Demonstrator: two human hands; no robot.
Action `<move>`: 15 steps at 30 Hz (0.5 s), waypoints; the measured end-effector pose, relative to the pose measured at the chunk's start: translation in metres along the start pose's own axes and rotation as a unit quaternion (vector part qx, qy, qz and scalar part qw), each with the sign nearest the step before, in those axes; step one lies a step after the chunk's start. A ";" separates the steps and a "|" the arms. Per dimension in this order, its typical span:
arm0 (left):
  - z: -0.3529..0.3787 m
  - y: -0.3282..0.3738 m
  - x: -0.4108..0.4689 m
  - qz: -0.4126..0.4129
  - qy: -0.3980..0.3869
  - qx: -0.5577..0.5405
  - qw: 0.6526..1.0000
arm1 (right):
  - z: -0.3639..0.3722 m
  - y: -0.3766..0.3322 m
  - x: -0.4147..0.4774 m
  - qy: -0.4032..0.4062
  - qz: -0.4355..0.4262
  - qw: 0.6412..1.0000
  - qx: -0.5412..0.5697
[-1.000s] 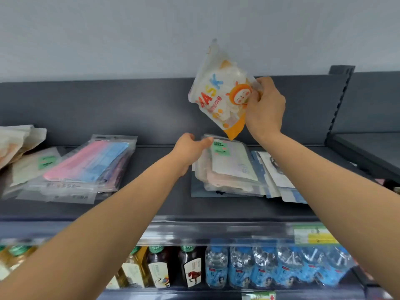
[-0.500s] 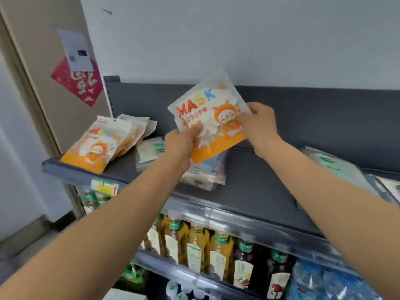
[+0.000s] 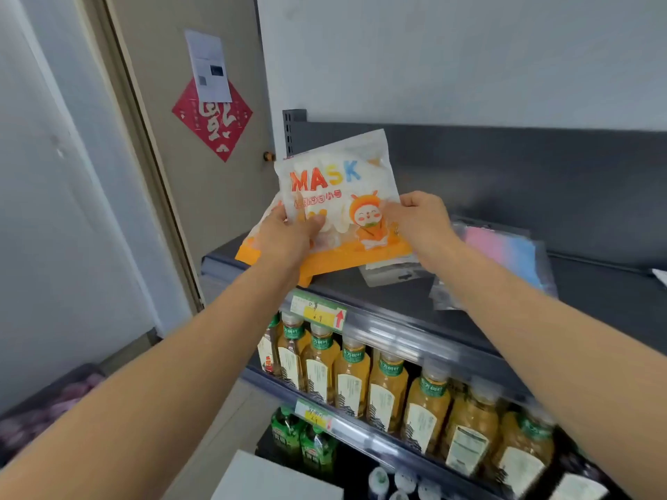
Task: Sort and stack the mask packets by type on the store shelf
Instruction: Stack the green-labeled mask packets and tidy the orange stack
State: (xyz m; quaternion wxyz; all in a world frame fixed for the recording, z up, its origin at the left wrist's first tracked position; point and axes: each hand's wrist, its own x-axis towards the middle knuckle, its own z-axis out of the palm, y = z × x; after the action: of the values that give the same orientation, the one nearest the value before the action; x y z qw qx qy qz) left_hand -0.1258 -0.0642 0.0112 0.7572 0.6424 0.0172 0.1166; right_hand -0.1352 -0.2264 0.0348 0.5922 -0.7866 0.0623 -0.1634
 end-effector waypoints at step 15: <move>-0.072 0.008 0.033 -0.012 0.087 0.093 0.992 | 0.087 -0.020 0.035 -0.111 -0.017 0.994 0.009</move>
State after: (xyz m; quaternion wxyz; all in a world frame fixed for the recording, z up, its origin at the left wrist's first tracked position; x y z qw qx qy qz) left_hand -0.1073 0.0132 0.0106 0.6909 0.6975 0.1016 0.1610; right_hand -0.0755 -0.1515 0.0386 0.6000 -0.7951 -0.0182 -0.0859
